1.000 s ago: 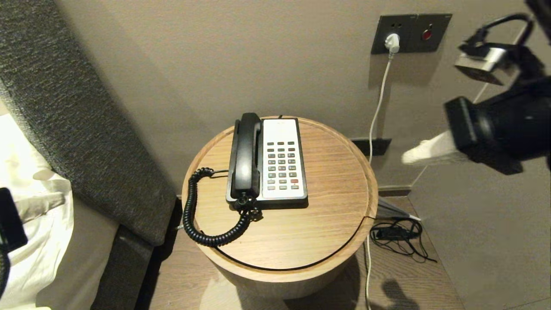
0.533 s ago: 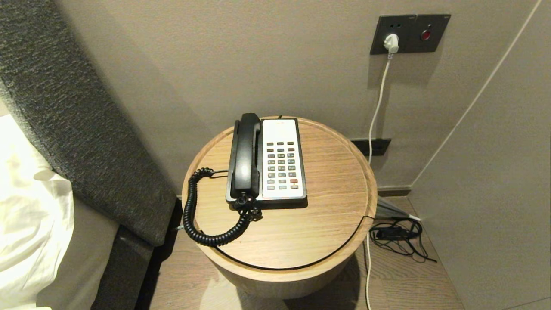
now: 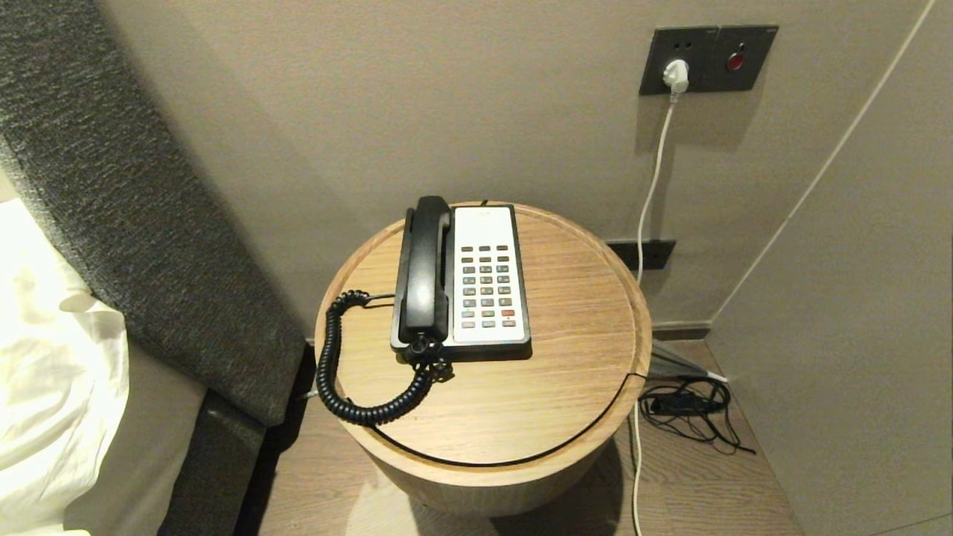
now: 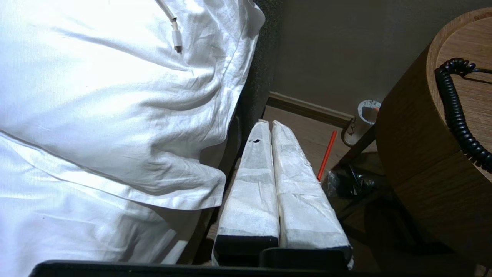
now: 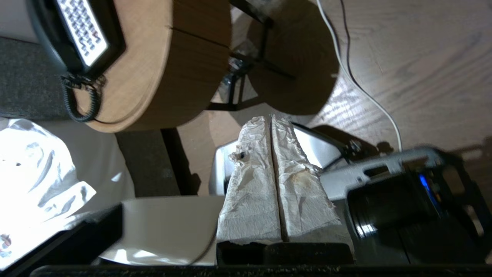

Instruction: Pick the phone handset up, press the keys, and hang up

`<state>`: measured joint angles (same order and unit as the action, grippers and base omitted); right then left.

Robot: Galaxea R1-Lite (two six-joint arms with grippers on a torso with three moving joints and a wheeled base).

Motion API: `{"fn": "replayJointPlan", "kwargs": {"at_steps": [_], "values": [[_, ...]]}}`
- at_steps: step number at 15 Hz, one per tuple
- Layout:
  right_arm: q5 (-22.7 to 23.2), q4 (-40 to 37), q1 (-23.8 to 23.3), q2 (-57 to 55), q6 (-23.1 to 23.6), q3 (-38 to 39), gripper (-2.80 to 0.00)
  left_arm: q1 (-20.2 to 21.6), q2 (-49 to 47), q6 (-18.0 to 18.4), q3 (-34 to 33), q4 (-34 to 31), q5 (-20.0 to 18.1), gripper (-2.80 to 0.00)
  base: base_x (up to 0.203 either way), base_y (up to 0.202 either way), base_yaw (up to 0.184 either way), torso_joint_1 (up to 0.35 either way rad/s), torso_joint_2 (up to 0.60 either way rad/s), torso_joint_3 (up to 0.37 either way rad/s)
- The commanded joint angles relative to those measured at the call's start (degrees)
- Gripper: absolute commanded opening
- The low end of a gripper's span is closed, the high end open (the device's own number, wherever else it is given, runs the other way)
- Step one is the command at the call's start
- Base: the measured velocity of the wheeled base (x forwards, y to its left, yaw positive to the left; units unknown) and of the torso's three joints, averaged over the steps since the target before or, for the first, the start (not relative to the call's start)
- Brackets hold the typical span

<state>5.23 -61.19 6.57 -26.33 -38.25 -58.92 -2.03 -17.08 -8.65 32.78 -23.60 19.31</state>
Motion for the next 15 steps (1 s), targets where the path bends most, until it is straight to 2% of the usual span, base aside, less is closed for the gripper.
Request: {"fn": "replayJointPlan", "kwargs": {"at_steps": [1,2,5,6,8,11,15], "values": [[0.0,-0.6,-0.7,4.4,-0.1,2.0,-2.80,1.5,3.2,0.5,-1.6,-0.4,-1.9,-2.80,0.000,0.000,0.000,0.000,0.00,0.000],[0.0,-0.7,-0.8,5.5,-0.1,2.7,-2.80,2.4,5.2,1.4,-3.2,-0.4,-3.6,-2.80,0.000,0.000,0.000,0.000,0.00,0.000],[-0.1,-0.7,-1.0,8.7,-0.1,5.5,-2.80,2.8,6.4,3.6,-7.3,0.2,-5.3,-2.80,0.000,0.000,0.000,0.000,0.00,0.000],[-0.1,-1.1,-1.6,9.7,-0.1,6.7,-2.80,2.8,6.4,5.4,-8.3,0.2,-7.5,-2.80,0.000,0.000,0.000,0.000,0.00,0.000],[-0.6,-1.1,-2.2,9.9,-0.2,7.1,-2.80,2.8,6.4,6.6,-10.7,0.3,-10.7,-2.80,0.000,0.000,0.000,0.000,0.00,0.000],[0.4,-1.4,-7.3,13.4,1.3,8.9,-2.80,2.8,6.5,6.9,-14.1,1.6,-14.8,-2.80,0.000,0.000,0.000,0.000,0.00,0.000],[0.8,-0.2,-7.9,16.6,3.9,15.0,-2.80,2.8,7.3,6.8,-20.5,5.9,-15.3,-2.80,0.000,0.000,0.000,0.000,0.00,0.000]]}}
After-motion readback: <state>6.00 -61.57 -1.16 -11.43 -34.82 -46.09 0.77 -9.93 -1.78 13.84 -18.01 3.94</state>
